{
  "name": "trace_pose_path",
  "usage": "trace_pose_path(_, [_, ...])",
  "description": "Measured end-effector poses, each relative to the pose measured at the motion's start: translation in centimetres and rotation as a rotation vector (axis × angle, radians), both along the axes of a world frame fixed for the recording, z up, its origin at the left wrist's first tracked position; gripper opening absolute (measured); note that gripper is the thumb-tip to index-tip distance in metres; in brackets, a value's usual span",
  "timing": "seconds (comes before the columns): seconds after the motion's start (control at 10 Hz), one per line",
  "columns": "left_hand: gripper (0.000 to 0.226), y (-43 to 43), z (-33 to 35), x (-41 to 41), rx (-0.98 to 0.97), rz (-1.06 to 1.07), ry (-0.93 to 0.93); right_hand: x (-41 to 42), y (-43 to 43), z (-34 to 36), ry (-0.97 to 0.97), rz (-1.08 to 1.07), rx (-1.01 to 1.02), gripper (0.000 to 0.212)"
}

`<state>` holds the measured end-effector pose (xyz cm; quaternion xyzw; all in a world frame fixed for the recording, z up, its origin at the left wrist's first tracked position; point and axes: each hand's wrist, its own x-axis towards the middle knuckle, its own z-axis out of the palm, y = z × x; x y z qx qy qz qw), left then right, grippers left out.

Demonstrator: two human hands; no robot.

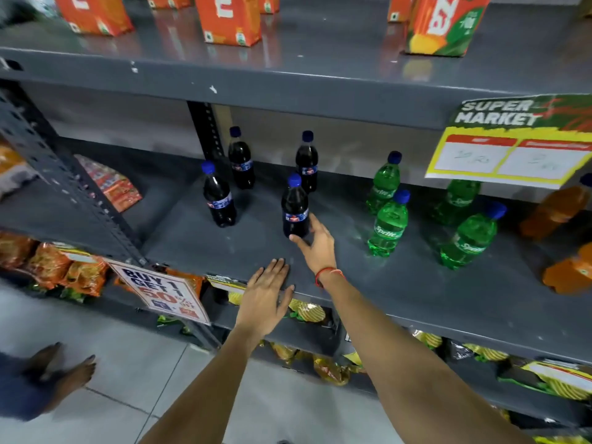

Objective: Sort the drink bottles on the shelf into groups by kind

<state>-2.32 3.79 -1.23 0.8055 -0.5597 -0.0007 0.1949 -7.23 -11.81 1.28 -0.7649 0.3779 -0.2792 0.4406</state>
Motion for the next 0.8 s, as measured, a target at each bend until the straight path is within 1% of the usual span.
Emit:
trace_pose_path(0.5, [0.05, 0.0, -0.7, -0.2, -0.059, 0.033, 0.012, 1.6, 0.5, 0.4, 0.014, -0.092, -0.043, 0.055])
trace_pose_path(0.6, [0.048, 0.1, -0.4, 0.2, -0.035, 0.019, 0.06, 1.0, 1.0, 1.1, 0.023, -0.092, -0.026, 0.055])
trace_pose_path(0.7, [0.043, 0.1, 0.4, 0.7, -0.054, -0.007, 0.158, -0.5, 1.0, 1.4, -0.004, -0.097, -0.066, 0.048])
trace_pose_path(0.8, [0.036, 0.3, 2.5, 1.7, -0.023, 0.011, 0.315, -2.7, 1.4, 1.8, 0.04, -0.083, -0.17, 0.035])
